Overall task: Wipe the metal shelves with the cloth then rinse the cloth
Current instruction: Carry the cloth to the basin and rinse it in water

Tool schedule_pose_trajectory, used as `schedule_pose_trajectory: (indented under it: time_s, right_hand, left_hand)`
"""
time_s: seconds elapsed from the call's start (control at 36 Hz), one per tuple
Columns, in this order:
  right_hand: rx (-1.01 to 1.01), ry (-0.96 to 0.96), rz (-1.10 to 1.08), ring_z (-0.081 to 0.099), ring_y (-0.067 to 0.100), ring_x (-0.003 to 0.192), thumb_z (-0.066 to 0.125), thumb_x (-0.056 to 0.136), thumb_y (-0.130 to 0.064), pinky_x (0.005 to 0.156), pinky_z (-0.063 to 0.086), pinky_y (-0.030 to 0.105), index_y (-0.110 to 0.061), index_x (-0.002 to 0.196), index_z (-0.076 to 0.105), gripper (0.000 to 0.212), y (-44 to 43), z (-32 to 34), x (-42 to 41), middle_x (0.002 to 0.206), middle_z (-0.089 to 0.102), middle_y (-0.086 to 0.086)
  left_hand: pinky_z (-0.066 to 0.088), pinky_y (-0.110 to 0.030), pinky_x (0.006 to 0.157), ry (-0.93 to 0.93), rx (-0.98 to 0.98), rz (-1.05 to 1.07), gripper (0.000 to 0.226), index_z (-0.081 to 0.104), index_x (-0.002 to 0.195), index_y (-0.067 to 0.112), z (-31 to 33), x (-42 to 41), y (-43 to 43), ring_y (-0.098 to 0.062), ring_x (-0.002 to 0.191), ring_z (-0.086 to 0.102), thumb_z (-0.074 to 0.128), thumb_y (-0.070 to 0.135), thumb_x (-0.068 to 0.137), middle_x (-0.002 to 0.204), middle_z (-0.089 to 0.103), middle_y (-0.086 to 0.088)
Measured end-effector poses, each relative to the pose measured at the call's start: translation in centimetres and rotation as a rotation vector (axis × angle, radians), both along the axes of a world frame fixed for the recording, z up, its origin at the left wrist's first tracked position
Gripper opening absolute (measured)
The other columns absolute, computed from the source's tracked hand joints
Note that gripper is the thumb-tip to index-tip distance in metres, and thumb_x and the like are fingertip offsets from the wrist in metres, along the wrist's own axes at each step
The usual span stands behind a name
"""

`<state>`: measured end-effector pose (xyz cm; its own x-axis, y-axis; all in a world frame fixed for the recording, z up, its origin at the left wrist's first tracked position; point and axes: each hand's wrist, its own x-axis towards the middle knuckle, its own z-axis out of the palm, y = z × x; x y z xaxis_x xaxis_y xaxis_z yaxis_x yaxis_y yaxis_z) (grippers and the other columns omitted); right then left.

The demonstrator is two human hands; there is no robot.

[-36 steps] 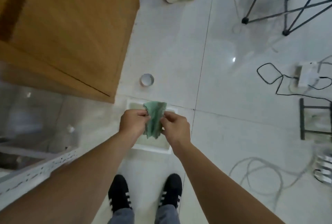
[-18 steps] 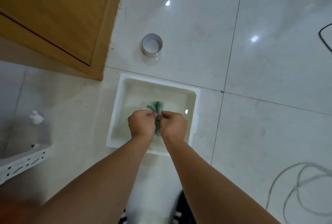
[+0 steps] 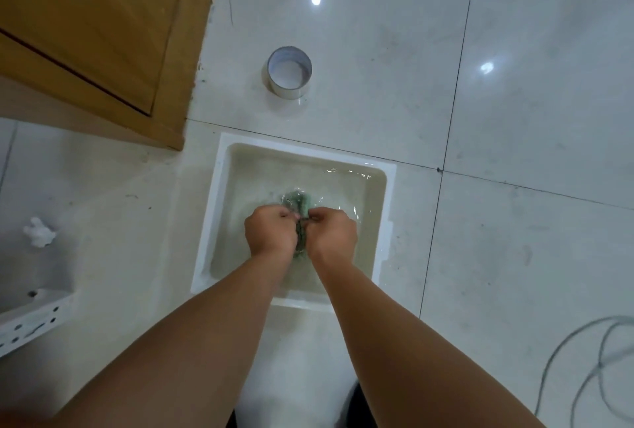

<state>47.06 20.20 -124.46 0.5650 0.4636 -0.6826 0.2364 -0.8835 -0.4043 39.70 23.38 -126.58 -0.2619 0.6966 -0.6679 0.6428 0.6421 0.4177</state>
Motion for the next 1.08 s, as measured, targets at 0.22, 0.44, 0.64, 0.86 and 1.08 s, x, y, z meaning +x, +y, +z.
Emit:
schedule_pose_trajectory:
  time_s: [0.22, 0.44, 0.64, 0.86, 1.08]
  right_hand:
    - [-0.037, 0.007, -0.050, 0.071, 0.021, 0.076, 0.056, 0.079, -0.015, 0.075, 0.060, 0.033, -0.024, 0.091, 0.078, 0.027, -1.3, -1.6, 1.5, 0.080, 0.075, -0.004]
    - [-0.041, 0.016, -0.004, 0.068, 0.020, 0.077, 0.054, 0.080, -0.007, 0.071, 0.056, 0.027, -0.020, 0.091, 0.074, 0.026, -1.9, -2.2, 2.6, 0.083, 0.073, -0.002]
    - [0.005, 0.057, -0.018, 0.068, 0.019, 0.076, 0.054, 0.089, -0.024, 0.071, 0.054, 0.026, -0.019, 0.098, 0.073, 0.021, -2.6, -2.1, 2.7, 0.083, 0.072, -0.001]
    - [-0.028, 0.103, -0.087, 0.063, 0.014, 0.082, 0.057, 0.089, -0.034, 0.070, 0.042, 0.023, -0.023, 0.097, 0.069, 0.018, -2.2, -1.0, 3.2, 0.088, 0.069, -0.009]
    - [-0.102, 0.064, 0.068, 0.063, 0.020, 0.095, 0.051, 0.092, -0.035, 0.075, 0.044, 0.027, -0.026, 0.118, 0.068, 0.032, -2.7, 2.1, 3.5, 0.106, 0.070, -0.007]
  left_hand:
    - [0.057, -0.028, 0.062, 0.030, 0.028, 0.015, 0.006, 0.078, 0.079, 0.017, -0.9, -2.0, 0.5, -0.023, 0.064, 0.067, 0.075, 0.017, 0.084, 0.072, 0.071, 0.001]
    - [0.050, -0.027, 0.068, 0.064, 0.051, -0.152, 0.012, 0.078, 0.090, 0.015, -0.7, -2.5, 1.7, -0.028, 0.078, 0.067, 0.068, 0.012, 0.085, 0.085, 0.074, -0.005]
    - [0.057, -0.035, 0.068, -0.004, 0.062, -0.172, 0.011, 0.076, 0.084, 0.015, -0.8, -3.3, 1.4, -0.029, 0.073, 0.069, 0.066, 0.016, 0.088, 0.077, 0.073, -0.006]
    - [0.050, -0.026, 0.071, -0.034, 0.054, -0.137, 0.011, 0.074, 0.087, 0.016, 0.5, -3.8, 1.8, -0.017, 0.071, 0.065, 0.070, 0.026, 0.088, 0.079, 0.070, 0.001]
    - [0.052, -0.031, 0.088, 0.049, -0.011, -0.293, 0.021, 0.074, 0.106, 0.019, 2.9, -4.4, 0.9, -0.026, 0.101, 0.065, 0.065, 0.031, 0.091, 0.109, 0.072, -0.002]
